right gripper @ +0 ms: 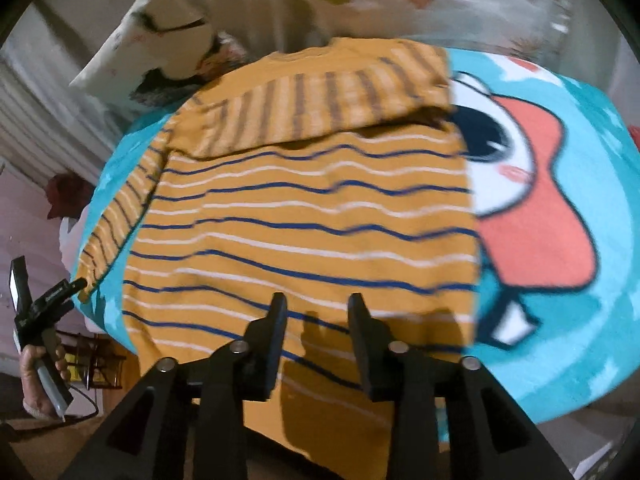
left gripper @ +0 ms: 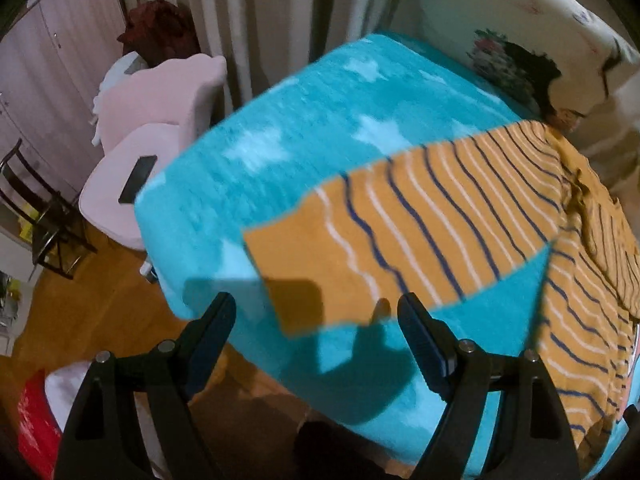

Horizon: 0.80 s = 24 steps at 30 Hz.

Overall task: Fold small clothes
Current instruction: 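Release the sleeve with the right gripper and withdraw, then grasp the other sleeve cuff with the left gripper and lift it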

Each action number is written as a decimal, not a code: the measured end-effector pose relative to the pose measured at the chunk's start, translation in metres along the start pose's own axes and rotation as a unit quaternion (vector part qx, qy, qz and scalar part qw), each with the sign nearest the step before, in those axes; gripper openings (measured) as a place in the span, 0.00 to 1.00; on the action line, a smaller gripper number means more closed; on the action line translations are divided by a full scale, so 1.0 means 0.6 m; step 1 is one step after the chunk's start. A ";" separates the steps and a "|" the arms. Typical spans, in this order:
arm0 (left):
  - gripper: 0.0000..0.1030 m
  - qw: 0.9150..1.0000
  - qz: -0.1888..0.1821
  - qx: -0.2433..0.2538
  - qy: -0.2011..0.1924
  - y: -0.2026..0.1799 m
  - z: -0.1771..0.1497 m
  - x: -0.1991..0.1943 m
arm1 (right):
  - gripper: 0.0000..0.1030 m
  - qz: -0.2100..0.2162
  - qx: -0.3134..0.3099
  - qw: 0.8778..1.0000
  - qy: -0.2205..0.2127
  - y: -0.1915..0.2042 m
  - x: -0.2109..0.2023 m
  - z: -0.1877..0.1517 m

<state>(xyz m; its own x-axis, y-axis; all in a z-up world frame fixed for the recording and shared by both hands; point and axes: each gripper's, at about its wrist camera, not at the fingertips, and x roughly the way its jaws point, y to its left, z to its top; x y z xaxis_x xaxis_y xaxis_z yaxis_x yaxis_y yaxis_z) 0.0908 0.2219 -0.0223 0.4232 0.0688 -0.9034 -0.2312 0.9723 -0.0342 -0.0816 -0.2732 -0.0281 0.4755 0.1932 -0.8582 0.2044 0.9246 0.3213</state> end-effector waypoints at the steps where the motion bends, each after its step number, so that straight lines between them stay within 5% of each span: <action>1: 0.80 1.000 -0.002 0.000 -0.002 0.008 0.011 0.003 | 0.36 0.000 -0.008 1.000 0.002 0.019 0.009 0.004; 12: 0.80 0.994 -0.079 0.062 0.038 0.014 0.066 0.075 | 0.41 -0.017 -0.055 0.998 0.015 0.130 0.068 0.037; 13: 0.74 0.993 -0.082 0.072 0.036 0.009 0.066 0.074 | 0.41 -0.019 -0.053 0.998 0.016 0.134 0.071 0.039; 15: 0.12 0.992 -0.086 0.091 0.036 0.002 0.070 0.071 | 0.41 -0.025 -0.049 0.998 0.017 0.140 0.076 0.039; 16: 0.05 0.989 -0.107 0.088 0.049 0.004 0.078 0.072 | 0.41 -0.028 -0.047 0.998 0.018 0.142 0.078 0.039; 24: 0.05 0.992 -0.110 0.042 0.040 0.047 0.155 0.078 | 0.41 -0.039 -0.038 0.998 0.024 0.151 0.092 0.044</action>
<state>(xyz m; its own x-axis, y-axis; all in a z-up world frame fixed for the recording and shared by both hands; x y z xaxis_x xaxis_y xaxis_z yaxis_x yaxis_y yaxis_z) 0.1854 0.2732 -0.0258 0.3833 -0.1627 -0.9092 -0.0650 0.9772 -0.2023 -0.0143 -0.1877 -0.0356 0.4196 0.1333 -0.8979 0.1730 0.9593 0.2232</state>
